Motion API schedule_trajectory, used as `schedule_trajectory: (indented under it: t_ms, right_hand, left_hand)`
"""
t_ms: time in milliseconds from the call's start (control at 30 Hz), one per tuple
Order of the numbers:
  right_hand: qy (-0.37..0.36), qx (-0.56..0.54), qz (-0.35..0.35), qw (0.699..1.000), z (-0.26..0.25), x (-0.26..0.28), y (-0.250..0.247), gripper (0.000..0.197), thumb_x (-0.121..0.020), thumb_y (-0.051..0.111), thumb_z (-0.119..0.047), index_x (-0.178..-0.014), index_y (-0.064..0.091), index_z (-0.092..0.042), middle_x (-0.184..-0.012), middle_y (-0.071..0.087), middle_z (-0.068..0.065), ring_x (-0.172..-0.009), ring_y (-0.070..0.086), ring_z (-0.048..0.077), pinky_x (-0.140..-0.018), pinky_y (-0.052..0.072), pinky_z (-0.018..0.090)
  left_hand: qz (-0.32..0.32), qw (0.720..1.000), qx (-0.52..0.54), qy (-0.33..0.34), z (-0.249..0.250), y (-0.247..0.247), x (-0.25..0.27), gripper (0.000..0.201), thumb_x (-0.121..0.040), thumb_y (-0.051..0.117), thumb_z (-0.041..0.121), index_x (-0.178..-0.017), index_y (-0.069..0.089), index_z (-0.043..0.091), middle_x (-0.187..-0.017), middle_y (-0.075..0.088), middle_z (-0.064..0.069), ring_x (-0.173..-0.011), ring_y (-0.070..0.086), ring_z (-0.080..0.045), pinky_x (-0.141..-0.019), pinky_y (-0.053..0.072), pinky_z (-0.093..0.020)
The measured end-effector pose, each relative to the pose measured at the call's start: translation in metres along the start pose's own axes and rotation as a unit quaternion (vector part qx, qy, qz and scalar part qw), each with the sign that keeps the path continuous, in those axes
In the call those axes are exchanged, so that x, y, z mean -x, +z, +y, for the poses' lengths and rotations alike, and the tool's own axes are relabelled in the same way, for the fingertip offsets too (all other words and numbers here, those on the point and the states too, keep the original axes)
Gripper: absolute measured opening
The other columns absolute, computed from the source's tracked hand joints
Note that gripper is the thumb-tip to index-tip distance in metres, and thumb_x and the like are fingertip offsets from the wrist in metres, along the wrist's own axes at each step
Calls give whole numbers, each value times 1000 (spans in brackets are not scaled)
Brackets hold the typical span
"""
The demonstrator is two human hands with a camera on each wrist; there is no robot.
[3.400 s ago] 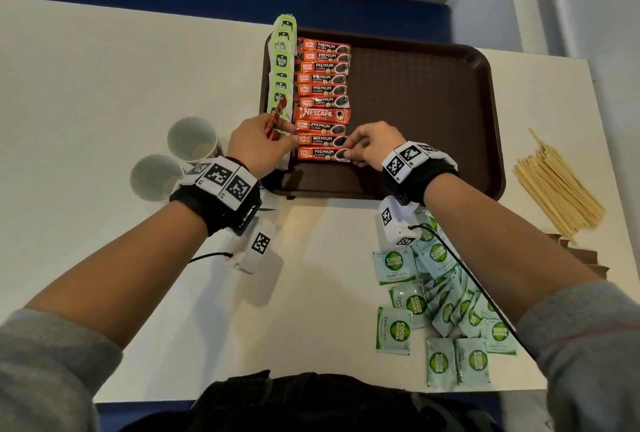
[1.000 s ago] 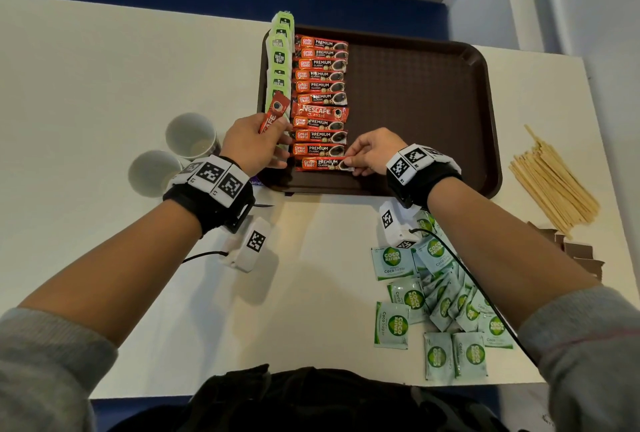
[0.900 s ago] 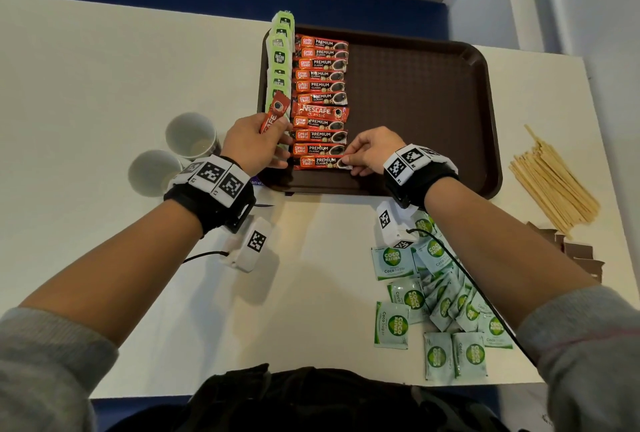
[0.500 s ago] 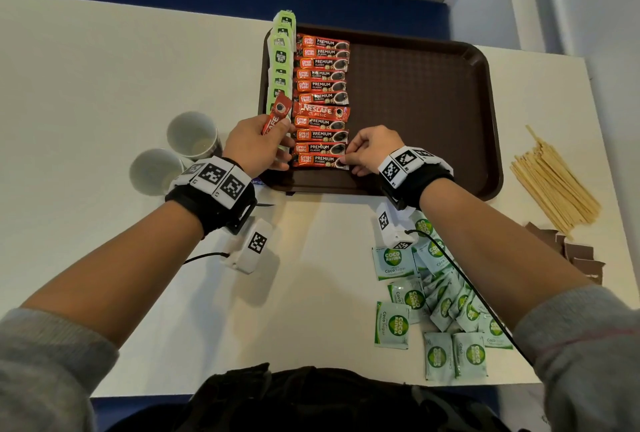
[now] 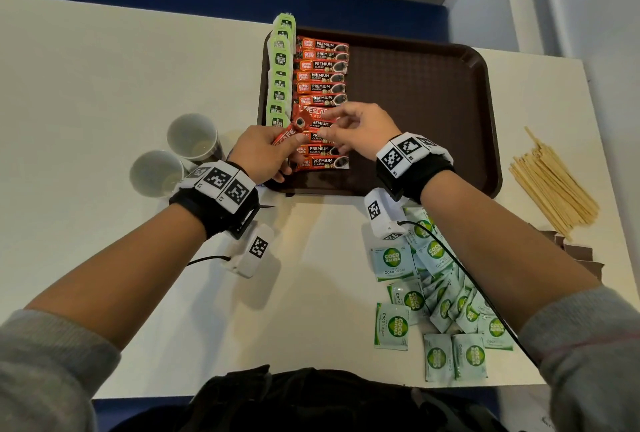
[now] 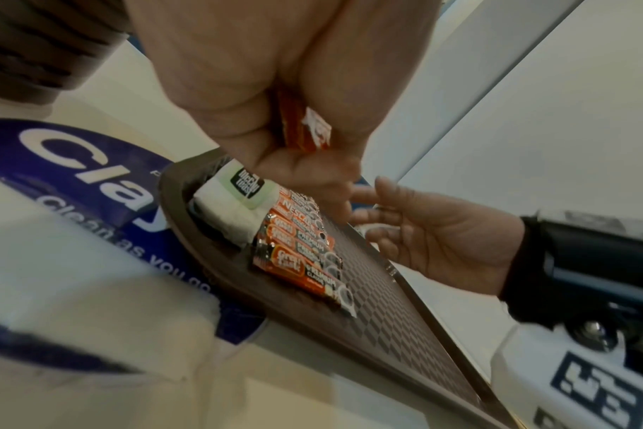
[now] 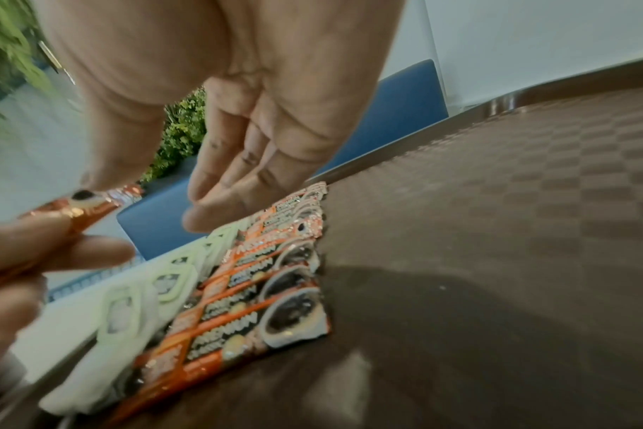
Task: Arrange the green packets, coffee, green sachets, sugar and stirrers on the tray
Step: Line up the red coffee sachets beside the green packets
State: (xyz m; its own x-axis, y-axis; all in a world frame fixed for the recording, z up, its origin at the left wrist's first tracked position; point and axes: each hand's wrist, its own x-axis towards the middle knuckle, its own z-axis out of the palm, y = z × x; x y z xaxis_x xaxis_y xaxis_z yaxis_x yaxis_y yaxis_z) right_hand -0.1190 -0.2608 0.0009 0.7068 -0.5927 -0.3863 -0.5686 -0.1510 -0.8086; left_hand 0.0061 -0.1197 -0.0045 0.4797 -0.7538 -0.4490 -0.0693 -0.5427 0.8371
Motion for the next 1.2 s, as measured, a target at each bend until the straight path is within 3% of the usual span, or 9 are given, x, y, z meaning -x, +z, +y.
schedule_trajectory:
  t_ms: [67,200,300,433,600,800,933,1000,1200]
  right_hand:
    - [-33,-11,-22,999,-5,0,2,33,-79,74,-28,-110,65,-22,-97,65,3,-85,66,14,-70,57,26]
    - [-70,-6,-41,997,-10,1,6,13,-81,72,-21,-93,69,-24,-91,65,-5,-80,61,5,-68,53,20]
    - [-64,-15,-48,997,-8,1,5,4,-81,73,-18,-82,69,-20,-80,67,0,-72,61,11,-66,54,22]
    - [-22,-22,-30,999,3,3,-2,7,-81,71,-13,-79,66,-18,-79,66,4,-69,63,11,-60,53,17]
    - [45,-6,-57,997,19,8,-8,7,-80,71,-7,-83,67,-12,-79,66,6,-72,64,13,-61,55,16]
    - [73,54,-58,994,31,11,-5,10,-76,77,-12,-75,71,-20,-74,68,-3,-69,64,6,-64,55,13]
    - [90,77,-47,992,35,10,-1,13,-72,80,-13,-70,69,-21,-66,66,-7,-65,65,9,-64,57,16]
    - [95,77,-37,992,37,10,0,15,-71,81,-13,-69,68,-19,-66,67,-4,-63,66,11,-63,57,17]
    - [98,96,-13,991,37,10,3,14,-72,81,-14,-73,67,-16,-70,68,-1,-64,68,11,-64,57,19]
  left_hand:
    - [-20,1000,-14,5,0,2,2,23,-94,57,32,-100,66,12,-76,69,0,-41,52,-2,-38,44,-16]
    - [-57,998,-38,7,2,5,6,22,-92,59,32,-96,68,13,-71,69,6,-39,49,-1,-39,42,-16]
    - [-62,998,-30,3,4,6,8,20,-90,62,31,-100,67,15,-74,68,4,-41,53,0,-42,46,-15]
    - [-22,1000,-2,2,2,4,6,24,-85,68,29,-107,62,20,-80,66,0,-56,63,-5,-54,55,-16]
    - [33,995,-91,6,-6,0,2,12,-82,73,29,-92,69,25,-81,66,4,-76,62,-11,-77,54,-27]
    - [25,965,-254,55,-6,9,7,19,-83,72,29,-100,71,21,-92,64,6,-89,56,-8,-81,42,-21]
    - [32,947,-317,40,-11,15,2,19,-82,71,38,-98,71,29,-107,68,1,-110,55,-20,-94,48,-37]
    - [32,933,-357,42,-10,17,3,21,-84,68,39,-103,69,29,-111,66,0,-116,48,-23,-93,45,-35]
    - [30,902,-425,72,-9,20,6,28,-82,71,37,-109,66,28,-112,65,-3,-113,48,-27,-91,43,-38]
